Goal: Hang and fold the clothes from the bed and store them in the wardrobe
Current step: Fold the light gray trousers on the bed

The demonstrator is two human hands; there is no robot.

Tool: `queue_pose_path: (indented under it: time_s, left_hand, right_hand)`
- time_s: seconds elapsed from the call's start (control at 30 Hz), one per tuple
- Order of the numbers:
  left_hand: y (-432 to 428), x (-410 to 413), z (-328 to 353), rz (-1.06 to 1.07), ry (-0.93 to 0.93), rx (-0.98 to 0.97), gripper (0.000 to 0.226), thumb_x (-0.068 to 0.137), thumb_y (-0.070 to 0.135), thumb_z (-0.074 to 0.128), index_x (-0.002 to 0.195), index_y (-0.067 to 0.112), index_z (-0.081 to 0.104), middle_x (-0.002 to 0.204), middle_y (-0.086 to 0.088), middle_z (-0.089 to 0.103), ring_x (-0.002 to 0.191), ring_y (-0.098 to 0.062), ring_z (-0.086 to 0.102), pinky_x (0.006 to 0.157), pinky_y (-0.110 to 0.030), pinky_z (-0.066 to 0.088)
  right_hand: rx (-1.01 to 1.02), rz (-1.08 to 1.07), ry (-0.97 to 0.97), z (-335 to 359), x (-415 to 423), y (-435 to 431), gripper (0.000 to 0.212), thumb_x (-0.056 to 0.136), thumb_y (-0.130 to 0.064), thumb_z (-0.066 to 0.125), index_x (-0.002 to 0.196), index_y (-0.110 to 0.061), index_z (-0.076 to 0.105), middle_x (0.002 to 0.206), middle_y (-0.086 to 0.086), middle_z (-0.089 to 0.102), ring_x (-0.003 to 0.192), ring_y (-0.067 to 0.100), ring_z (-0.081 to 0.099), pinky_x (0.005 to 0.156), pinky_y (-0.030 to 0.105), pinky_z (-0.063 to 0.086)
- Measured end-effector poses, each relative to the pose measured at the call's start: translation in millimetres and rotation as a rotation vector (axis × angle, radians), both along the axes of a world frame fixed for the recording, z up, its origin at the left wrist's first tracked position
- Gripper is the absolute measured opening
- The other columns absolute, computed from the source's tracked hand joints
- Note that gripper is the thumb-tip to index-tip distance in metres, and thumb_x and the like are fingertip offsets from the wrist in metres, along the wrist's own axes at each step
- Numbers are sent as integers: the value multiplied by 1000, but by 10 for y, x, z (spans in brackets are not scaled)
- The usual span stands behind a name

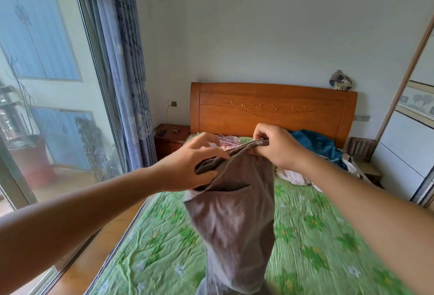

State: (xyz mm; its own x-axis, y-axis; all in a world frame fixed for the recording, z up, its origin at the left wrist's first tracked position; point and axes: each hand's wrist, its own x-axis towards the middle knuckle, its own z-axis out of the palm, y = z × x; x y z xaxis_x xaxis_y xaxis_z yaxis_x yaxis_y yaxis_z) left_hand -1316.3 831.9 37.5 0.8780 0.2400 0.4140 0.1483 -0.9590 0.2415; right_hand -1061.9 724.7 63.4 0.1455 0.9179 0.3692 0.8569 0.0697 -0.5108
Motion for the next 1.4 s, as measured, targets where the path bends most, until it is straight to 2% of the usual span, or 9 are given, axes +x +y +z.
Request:
queue_pose_path:
  time_s: [0.27, 0.37, 0.5, 0.63, 0.8, 0.97, 1.1, 1.2, 1.4]
  left_hand:
    - [141, -228, -37, 15, 340, 233, 50, 89, 74, 45, 121, 37, 56, 123, 16, 52, 130, -9, 36, 107, -37, 43]
    - [168, -153, 9, 25, 433, 357, 40, 91, 67, 49, 114, 36, 58, 121, 13, 52, 124, -11, 43, 102, -39, 48]
    - [161, -99, 62, 17, 311, 316, 30, 92, 61, 53, 114, 40, 57, 145, 10, 28, 105, -11, 56, 87, -35, 56]
    - [87, -45, 74, 13, 323, 257, 28, 91, 61, 56, 110, 41, 60, 143, 15, 28, 88, -7, 57, 79, -39, 56]
    - [33, -22, 108, 17, 257, 218, 28, 89, 61, 57, 102, 37, 63, 145, 9, 22, 109, -15, 59, 93, -37, 54]
    - [45, 11, 99, 42, 312, 265, 30, 92, 58, 57, 108, 34, 63, 119, 15, 48, 77, -1, 49, 70, -29, 51]
    - [75, 22, 148, 80, 351, 237, 35, 87, 68, 57, 83, 34, 55, 82, 20, 48, 71, -1, 46, 64, -20, 37]
    - [128, 19, 368, 120, 330, 145, 26, 86, 58, 67, 73, 42, 51, 80, 21, 57, 70, 10, 52, 65, -10, 40]
    - [198, 84, 911, 184, 245, 167, 23, 82, 43, 75, 71, 31, 60, 79, 15, 63, 69, 4, 56, 67, -22, 49]
  right_hand:
    - [50, -4, 20, 98, 142, -61, 28, 82, -15, 80, 75, -25, 54, 68, -9, 58, 60, 2, 49, 59, 25, 38]
    - [62, 0, 17, 104, 160, -111, 29, 81, -17, 81, 75, -26, 55, 67, -12, 59, 60, 0, 51, 58, 22, 39]
    - [96, -29, 32, 151, 257, -206, 27, 82, -20, 82, 78, -26, 55, 76, -8, 66, 66, 6, 60, 65, 37, 49]
    - [100, -51, 47, 181, 310, -295, 30, 82, -16, 82, 79, -30, 56, 90, 5, 74, 81, 19, 74, 70, 50, 60]
    - [132, -60, 43, 184, 372, -361, 32, 82, -17, 82, 77, -31, 54, 69, -19, 64, 57, -2, 60, 52, 12, 43]
    - [132, -54, 25, 196, 372, -383, 32, 81, -17, 83, 77, -32, 55, 68, -19, 60, 58, -2, 54, 54, 13, 39]
    - [103, -44, -5, 161, 366, -396, 34, 81, -17, 83, 77, -35, 54, 72, -11, 62, 64, 5, 55, 63, 26, 43]
    - [30, -58, -68, 165, 360, -426, 31, 85, -23, 79, 81, -36, 52, 73, -3, 65, 69, 21, 62, 63, 35, 47]
    - [-124, 29, -278, 387, 245, -483, 41, 93, -24, 68, 104, -50, 37, 108, -12, 61, 86, 15, 64, 73, 42, 55]
